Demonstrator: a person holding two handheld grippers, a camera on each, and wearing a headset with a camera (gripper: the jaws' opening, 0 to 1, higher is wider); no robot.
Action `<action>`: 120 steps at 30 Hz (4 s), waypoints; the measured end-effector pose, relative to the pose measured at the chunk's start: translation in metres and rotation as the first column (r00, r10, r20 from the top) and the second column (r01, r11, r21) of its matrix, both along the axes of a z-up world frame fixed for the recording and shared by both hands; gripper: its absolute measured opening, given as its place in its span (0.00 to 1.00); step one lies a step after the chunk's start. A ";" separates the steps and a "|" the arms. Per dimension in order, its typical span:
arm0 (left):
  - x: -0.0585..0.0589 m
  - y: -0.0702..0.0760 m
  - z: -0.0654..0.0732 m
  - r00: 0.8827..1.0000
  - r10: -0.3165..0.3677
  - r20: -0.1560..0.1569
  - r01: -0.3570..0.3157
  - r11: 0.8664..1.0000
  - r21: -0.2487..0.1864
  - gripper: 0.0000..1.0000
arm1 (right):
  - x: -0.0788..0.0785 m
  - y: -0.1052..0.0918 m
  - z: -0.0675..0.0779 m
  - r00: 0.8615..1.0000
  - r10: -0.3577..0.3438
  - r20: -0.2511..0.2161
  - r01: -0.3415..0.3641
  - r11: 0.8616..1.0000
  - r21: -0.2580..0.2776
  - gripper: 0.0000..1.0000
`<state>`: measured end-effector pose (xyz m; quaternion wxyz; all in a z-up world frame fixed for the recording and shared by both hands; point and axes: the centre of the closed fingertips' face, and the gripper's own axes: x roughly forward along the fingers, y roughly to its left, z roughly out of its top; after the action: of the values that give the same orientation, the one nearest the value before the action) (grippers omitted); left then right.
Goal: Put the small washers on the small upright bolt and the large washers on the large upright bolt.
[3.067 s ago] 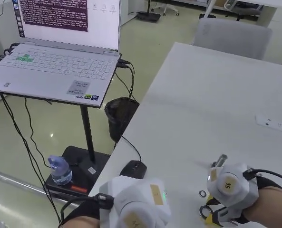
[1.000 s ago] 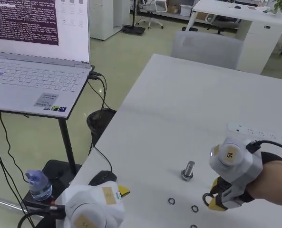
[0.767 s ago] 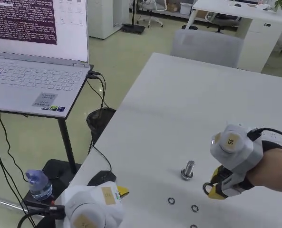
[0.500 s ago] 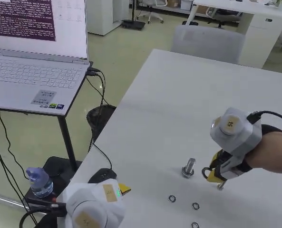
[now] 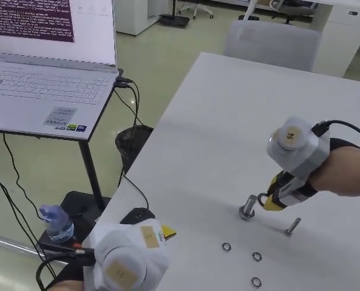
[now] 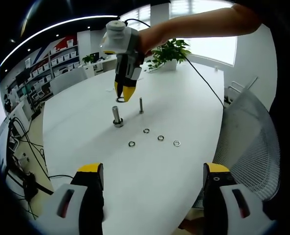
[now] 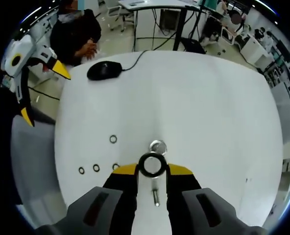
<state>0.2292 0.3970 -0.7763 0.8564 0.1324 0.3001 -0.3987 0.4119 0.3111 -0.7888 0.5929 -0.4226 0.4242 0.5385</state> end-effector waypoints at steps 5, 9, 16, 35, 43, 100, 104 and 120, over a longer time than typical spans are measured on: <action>0.000 0.001 -0.001 1.000 -0.006 -0.015 0.006 1.000 -0.008 0.79 | 0.005 0.007 -0.005 1.000 0.000 0.006 0.000 1.000 -0.005 0.22; 0.001 0.002 -0.001 1.000 -0.012 -0.015 0.012 1.000 -0.009 0.79 | 0.007 0.013 -0.007 1.000 0.003 0.004 -0.003 1.000 -0.009 0.22; 0.000 0.005 -0.001 1.000 -0.019 -0.009 0.019 1.000 -0.015 0.78 | 0.011 0.017 -0.013 1.000 0.008 0.005 -0.008 0.999 -0.031 0.22; -0.003 0.008 -0.007 0.999 -0.029 -0.032 0.028 1.000 -0.012 0.73 | 0.016 0.015 -0.037 1.000 0.006 -0.014 -0.007 0.997 -0.080 0.22; -0.004 0.003 -0.005 0.999 -0.039 -0.020 0.039 0.999 -0.021 0.77 | 0.017 0.015 -0.049 1.000 0.011 -0.021 -0.012 0.996 -0.090 0.22; -0.008 -0.009 0.001 0.998 -0.062 -0.010 0.062 0.998 -0.012 0.80 | 0.010 0.013 -0.044 1.000 0.021 0.000 -0.021 0.999 -0.039 0.31; -0.007 -0.011 0.002 0.998 -0.065 -0.002 0.065 0.998 0.000 0.82 | 0.006 0.013 -0.033 0.999 0.034 0.015 -0.033 0.999 -0.025 0.31; -0.009 -0.008 0.004 0.999 -0.035 0.005 0.035 0.999 -0.016 0.82 | -0.034 0.005 -0.022 0.998 0.063 0.002 -0.063 0.998 0.021 0.31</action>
<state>0.2202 0.3885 -0.7721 0.8511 0.1316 0.2926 -0.4155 0.3780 0.3160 -0.8104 0.5804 -0.4299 0.4043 0.5612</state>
